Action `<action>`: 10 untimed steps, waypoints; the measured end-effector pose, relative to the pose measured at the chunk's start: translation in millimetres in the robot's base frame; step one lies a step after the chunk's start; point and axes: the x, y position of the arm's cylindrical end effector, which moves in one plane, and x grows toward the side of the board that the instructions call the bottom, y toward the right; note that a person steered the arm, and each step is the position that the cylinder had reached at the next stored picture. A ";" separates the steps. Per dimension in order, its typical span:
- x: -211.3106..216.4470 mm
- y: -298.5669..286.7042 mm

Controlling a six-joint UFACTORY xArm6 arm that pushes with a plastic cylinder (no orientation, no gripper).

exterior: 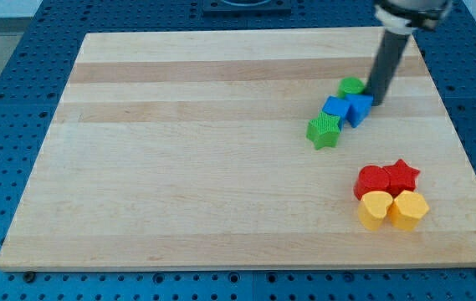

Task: Move the green circle to the center

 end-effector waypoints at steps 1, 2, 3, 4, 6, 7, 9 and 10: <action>-5.3 -49.4; -19.0 -92.1; -52.6 -70.9; -77.2 -94.3; -45.5 -126.6; -45.5 -132.2; -45.5 -147.6; -45.5 -157.6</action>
